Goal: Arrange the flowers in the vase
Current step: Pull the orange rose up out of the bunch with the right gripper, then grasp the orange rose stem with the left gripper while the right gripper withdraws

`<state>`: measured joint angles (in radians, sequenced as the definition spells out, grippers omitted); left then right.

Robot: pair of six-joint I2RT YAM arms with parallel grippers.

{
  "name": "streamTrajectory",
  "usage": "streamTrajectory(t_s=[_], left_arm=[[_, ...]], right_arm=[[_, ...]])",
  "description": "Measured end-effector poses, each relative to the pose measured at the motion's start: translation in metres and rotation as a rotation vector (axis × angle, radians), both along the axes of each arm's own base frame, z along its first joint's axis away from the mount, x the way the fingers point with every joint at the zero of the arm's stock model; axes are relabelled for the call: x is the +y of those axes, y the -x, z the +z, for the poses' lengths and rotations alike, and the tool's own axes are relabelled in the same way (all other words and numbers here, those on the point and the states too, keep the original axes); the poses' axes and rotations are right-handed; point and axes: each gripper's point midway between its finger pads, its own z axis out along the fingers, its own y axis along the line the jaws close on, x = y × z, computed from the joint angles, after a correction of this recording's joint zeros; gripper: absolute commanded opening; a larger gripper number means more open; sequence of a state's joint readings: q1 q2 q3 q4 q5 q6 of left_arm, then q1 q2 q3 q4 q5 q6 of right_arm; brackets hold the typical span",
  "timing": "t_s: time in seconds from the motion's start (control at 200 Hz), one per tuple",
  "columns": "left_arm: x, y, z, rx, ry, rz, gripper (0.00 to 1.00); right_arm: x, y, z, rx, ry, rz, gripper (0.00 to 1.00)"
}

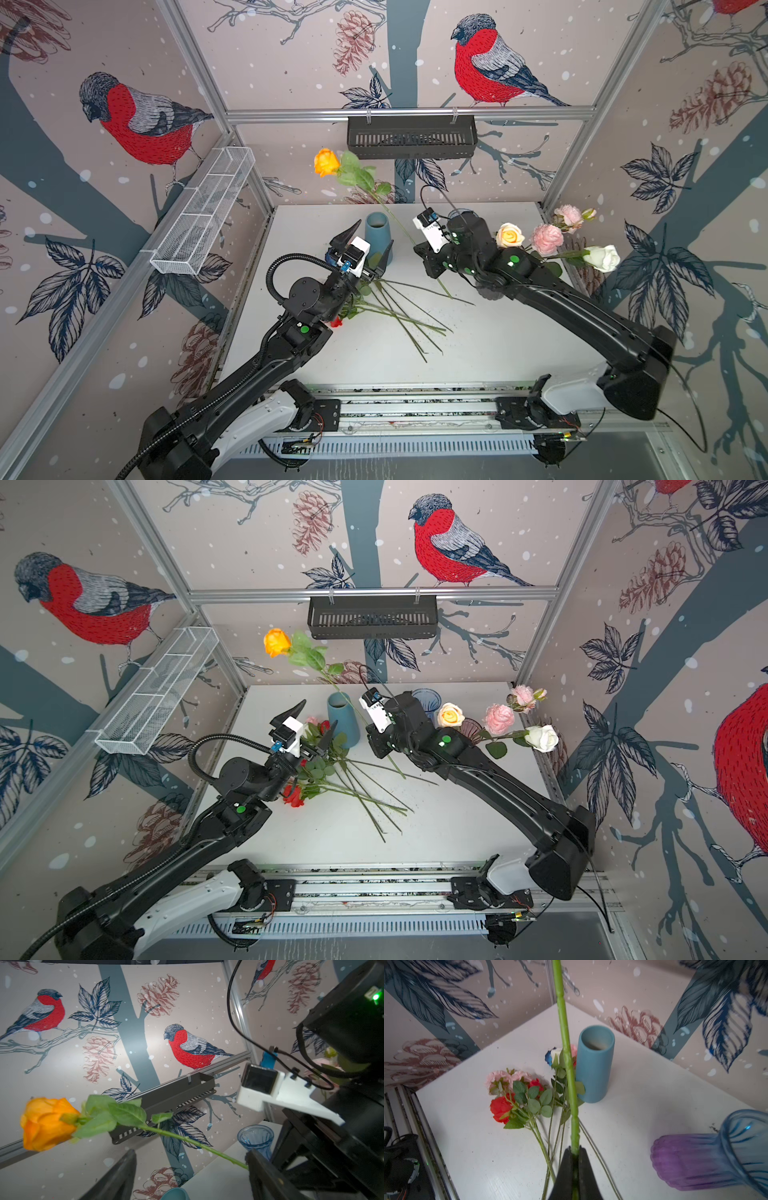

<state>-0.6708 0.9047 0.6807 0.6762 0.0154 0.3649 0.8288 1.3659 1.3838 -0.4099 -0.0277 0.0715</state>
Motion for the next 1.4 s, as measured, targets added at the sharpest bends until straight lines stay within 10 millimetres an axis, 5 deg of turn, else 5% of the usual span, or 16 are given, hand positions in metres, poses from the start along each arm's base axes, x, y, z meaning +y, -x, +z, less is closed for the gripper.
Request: streamTrajectory(t_s=[0.105,0.35,0.69,1.011,1.121,1.166,1.211,1.341,1.401], left_arm=[[-0.016,0.007,0.0,0.011,-0.029,-0.133,0.8],[-0.018,0.0,0.0,0.097,0.043,-0.406,0.8],[-0.015,0.02,0.02,0.151,0.171,-0.816,0.77],[-0.014,0.047,0.03,0.129,0.15,-0.931,0.73],[-0.014,0.048,0.031,0.134,0.153,-0.937,0.54],[-0.014,0.048,0.031,0.134,0.153,-0.938,0.37],[-0.014,0.048,0.032,0.136,0.154,-0.939,0.01],[-0.014,0.048,0.034,0.13,0.146,-0.942,0.0],[-0.014,0.048,0.034,0.132,0.144,-0.942,0.0]], right_arm=[[-0.011,0.019,0.022,-0.126,-0.068,0.055,0.0],[-0.02,0.064,0.031,-0.392,-0.139,0.212,0.0],[-0.006,0.068,0.044,-0.469,-0.175,0.249,0.0],[0.015,0.062,0.035,-0.437,-0.156,0.274,0.0],[0.018,0.06,0.029,-0.424,-0.145,0.279,0.0],[0.018,0.06,0.026,-0.419,-0.141,0.279,0.0],[0.019,0.059,0.023,-0.413,-0.139,0.278,0.0],[0.02,0.061,0.019,-0.396,-0.145,0.284,0.07],[0.02,0.061,0.02,-0.394,-0.148,0.281,0.36]])
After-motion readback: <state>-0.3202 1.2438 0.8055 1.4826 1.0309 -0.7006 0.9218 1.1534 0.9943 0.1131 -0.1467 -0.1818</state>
